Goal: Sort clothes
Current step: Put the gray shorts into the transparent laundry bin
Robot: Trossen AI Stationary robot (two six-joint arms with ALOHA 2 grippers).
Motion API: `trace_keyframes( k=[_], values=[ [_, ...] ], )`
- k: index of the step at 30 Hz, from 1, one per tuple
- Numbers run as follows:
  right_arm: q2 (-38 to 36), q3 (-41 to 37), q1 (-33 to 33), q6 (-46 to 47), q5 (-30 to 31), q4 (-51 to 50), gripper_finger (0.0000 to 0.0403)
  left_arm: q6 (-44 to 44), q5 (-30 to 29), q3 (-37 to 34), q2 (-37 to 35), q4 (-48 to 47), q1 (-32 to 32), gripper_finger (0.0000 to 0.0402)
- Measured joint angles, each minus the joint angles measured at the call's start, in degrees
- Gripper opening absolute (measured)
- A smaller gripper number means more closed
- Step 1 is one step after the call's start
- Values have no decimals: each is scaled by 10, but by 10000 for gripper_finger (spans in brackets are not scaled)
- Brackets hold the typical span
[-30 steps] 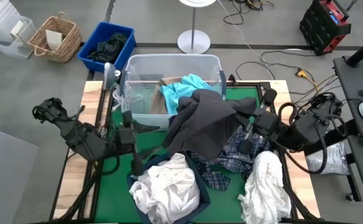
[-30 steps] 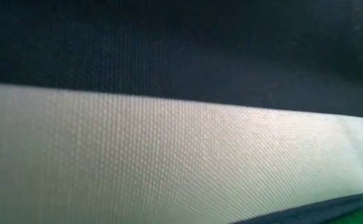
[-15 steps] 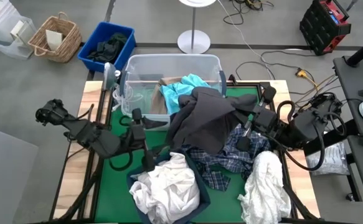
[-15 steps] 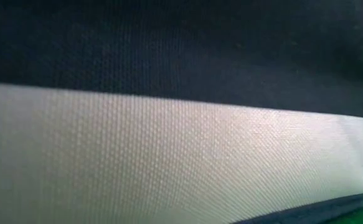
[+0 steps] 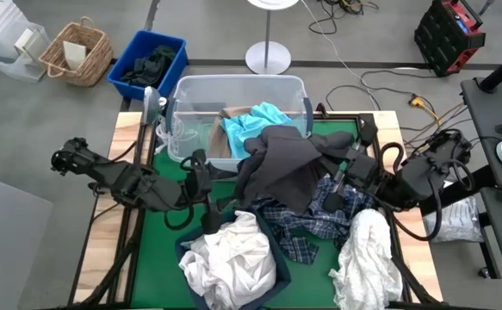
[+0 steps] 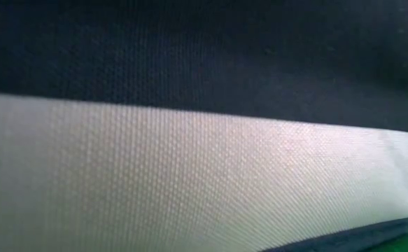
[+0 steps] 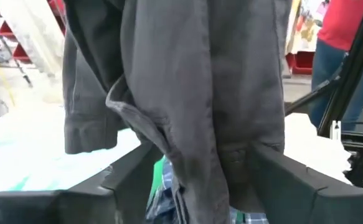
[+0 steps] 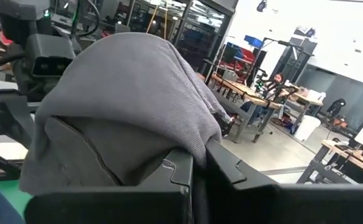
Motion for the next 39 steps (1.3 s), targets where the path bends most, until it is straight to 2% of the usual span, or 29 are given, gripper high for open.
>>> trace_keyframes(
  k=[5,10,13,16,18,23,32,39],
  values=[
    [4,0,0,0,0,4,12,-8,35,-3,7,-1,12,196],
    [6,0,0,-11,-1,18,12,-5,41,-3,18,-1,18,152],
    [6,0,0,-11,0,21,12,5,41,-3,25,-1,20,106],
    [6,0,0,-11,-1,21,12,20,40,-2,27,-1,20,37],
    [6,0,0,-10,0,21,12,25,40,2,26,0,19,12],
    [6,0,0,-2,0,11,13,66,14,34,21,-3,17,4],
    [6,0,0,36,0,-7,17,175,-17,146,19,-13,17,1],
    [5,0,0,154,0,-87,74,270,-58,240,19,-14,18,1]
  ],
)
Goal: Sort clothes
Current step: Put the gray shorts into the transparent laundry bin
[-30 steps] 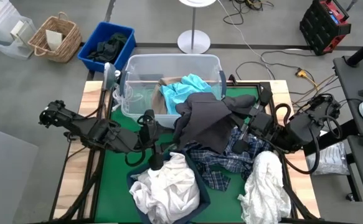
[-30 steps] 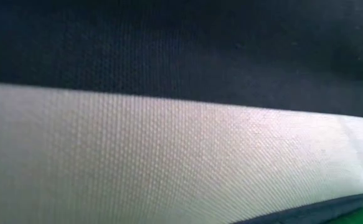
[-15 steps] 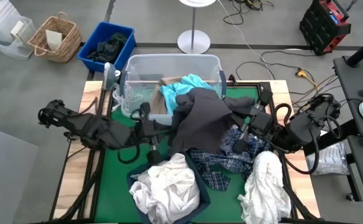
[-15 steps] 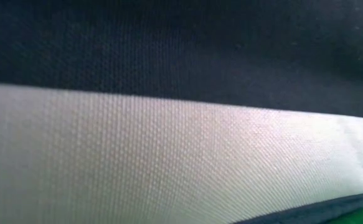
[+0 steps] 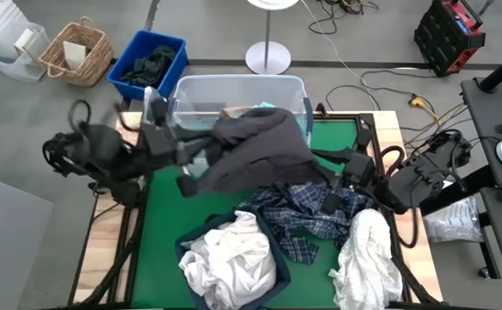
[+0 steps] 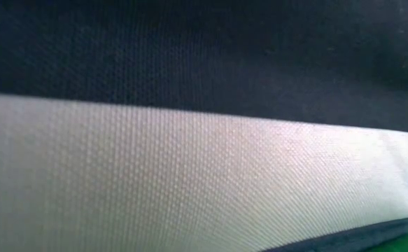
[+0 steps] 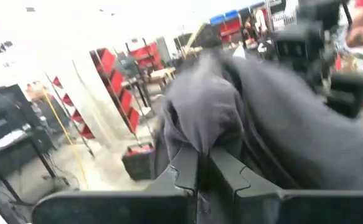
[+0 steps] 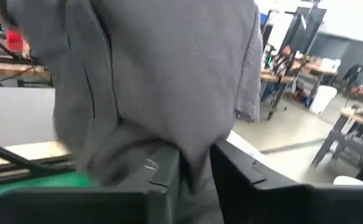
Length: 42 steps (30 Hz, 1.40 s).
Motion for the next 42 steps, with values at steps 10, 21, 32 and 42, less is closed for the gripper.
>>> trace_keyframes(
  k=[10,21,32,42],
  values=[
    [0,0,0,117,0,-96,147,72,-4,123,17,0,23,0],
    [-1,0,0,117,0,-98,155,75,-128,216,39,-66,120,0],
    [-1,0,0,136,1,-98,136,-213,4,214,32,-205,279,0],
    [0,0,0,150,1,-99,144,-332,244,214,51,-347,391,0]
  ],
)
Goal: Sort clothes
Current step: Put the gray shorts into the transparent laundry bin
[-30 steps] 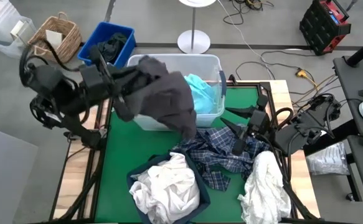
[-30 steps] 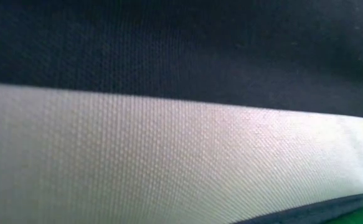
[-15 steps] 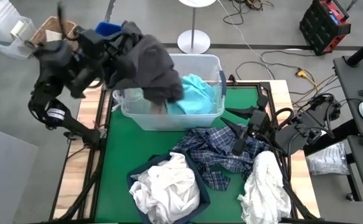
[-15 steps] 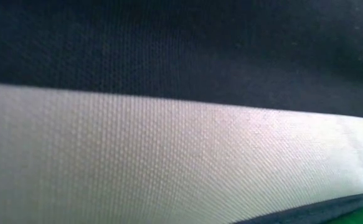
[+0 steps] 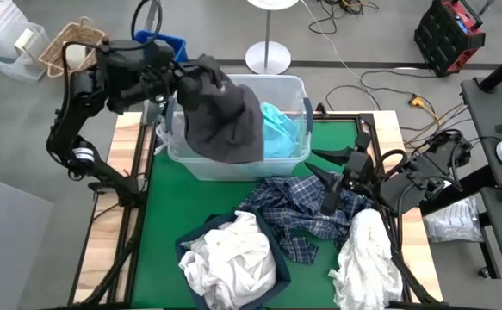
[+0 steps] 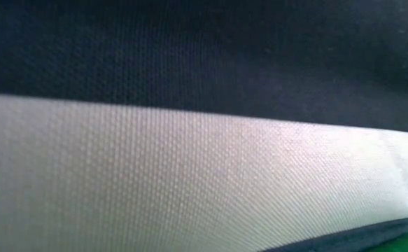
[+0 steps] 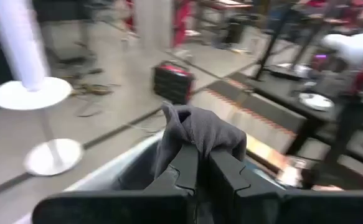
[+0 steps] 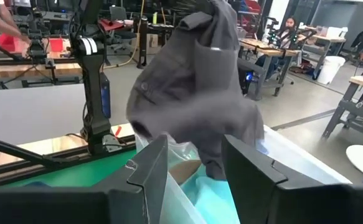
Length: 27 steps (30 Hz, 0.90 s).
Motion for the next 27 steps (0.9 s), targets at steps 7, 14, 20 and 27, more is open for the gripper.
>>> trace_keyframes(
  k=[7,14,20,27],
  values=[
    [0,0,0,11,0,-1,146,62,-93,0,20,-11,24,0],
    [2,0,0,12,0,-3,132,76,-154,0,51,-100,46,0],
    [2,0,0,12,0,-4,124,83,-121,0,100,-180,48,0],
    [2,0,0,35,0,-35,125,91,-112,0,155,-251,48,0]
  ],
)
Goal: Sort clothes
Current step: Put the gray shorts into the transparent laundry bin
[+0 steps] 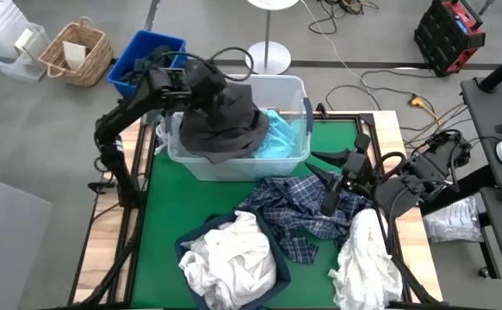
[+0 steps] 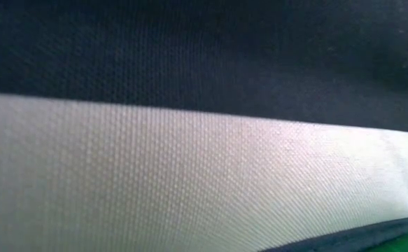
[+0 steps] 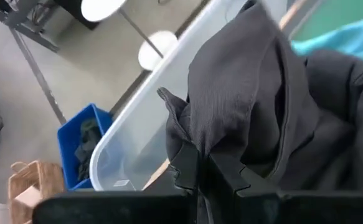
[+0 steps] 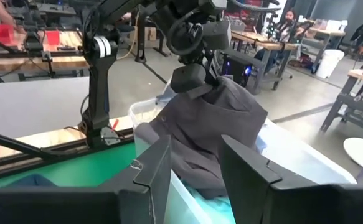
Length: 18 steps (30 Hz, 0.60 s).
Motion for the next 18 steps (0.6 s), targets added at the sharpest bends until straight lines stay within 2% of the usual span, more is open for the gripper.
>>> trace_keyframes(
  k=[7,11,15,18],
  values=[
    [0,0,0,77,0,-75,129,17,30,0,26,-20,0,0],
    [0,0,0,90,0,-91,122,20,32,-1,37,-33,0,0],
    [0,0,0,91,0,-92,116,26,84,-4,46,-34,2,0],
    [0,0,0,92,0,-97,118,25,153,-13,51,-34,7,0]
  ],
)
